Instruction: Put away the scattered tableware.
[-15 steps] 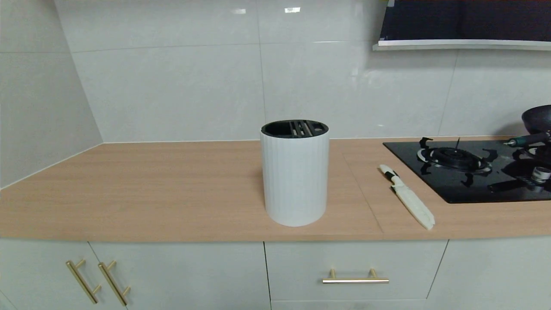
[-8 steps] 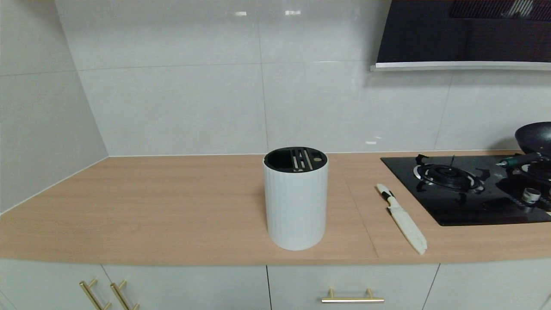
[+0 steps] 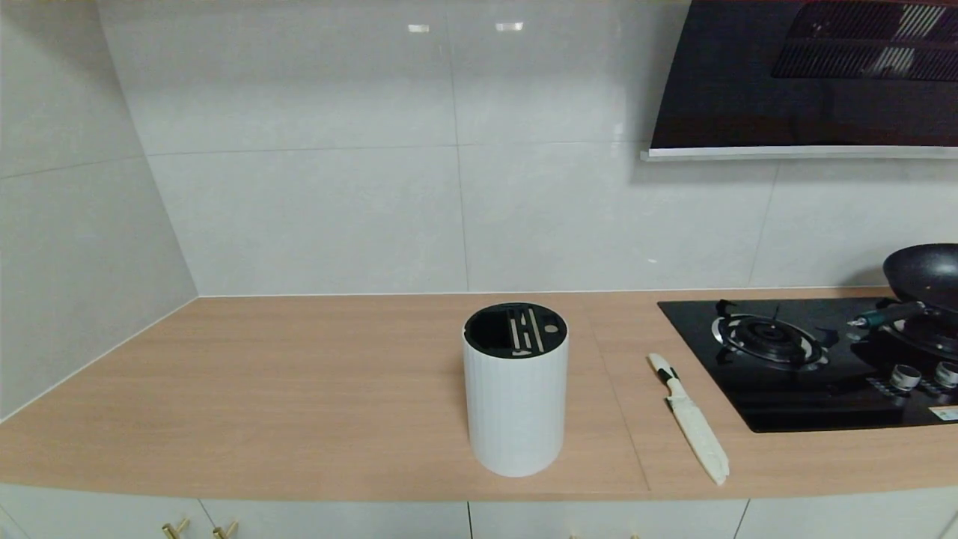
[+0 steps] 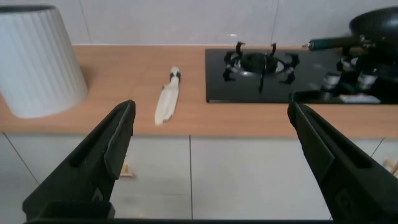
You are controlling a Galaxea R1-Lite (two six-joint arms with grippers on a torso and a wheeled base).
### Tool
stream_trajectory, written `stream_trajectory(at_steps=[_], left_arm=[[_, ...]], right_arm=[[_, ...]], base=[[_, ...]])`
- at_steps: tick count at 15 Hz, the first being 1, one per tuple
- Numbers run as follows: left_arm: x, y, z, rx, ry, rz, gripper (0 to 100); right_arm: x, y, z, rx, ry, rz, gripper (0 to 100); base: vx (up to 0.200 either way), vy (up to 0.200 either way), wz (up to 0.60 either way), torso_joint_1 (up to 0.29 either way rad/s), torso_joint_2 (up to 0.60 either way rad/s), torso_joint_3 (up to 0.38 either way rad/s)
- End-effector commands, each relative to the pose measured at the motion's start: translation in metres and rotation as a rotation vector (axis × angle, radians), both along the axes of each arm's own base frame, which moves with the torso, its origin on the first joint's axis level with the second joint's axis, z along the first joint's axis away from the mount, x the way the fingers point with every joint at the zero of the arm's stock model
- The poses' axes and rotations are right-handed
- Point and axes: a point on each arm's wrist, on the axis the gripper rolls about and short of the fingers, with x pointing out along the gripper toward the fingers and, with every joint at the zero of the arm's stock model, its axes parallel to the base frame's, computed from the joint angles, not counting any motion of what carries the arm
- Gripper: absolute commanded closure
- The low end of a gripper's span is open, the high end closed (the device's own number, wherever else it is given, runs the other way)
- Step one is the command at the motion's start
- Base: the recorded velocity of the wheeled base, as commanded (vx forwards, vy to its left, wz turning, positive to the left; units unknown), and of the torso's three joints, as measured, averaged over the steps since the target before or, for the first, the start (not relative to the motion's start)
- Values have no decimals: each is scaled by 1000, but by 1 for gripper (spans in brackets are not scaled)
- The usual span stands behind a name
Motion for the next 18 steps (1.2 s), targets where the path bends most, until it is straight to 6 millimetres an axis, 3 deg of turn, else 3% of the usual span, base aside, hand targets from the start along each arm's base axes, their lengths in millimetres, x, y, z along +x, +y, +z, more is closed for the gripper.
stream_trajectory(at_steps=[1,8,18], left_arm=[[0,0,0,0,0,1,0],[0,0,0,0,0,1,0],[0,0,0,0,0,-1,0]], right_arm=[[0,0,0,-1,2,1,0],[0,0,0,4,0,-1,0],[0,0,0,1,2,-8,0]], base=[[0,0,0,286,-593,-315],[0,0,0,228,-474,-248],[0,0,0,8,-14,-7]])
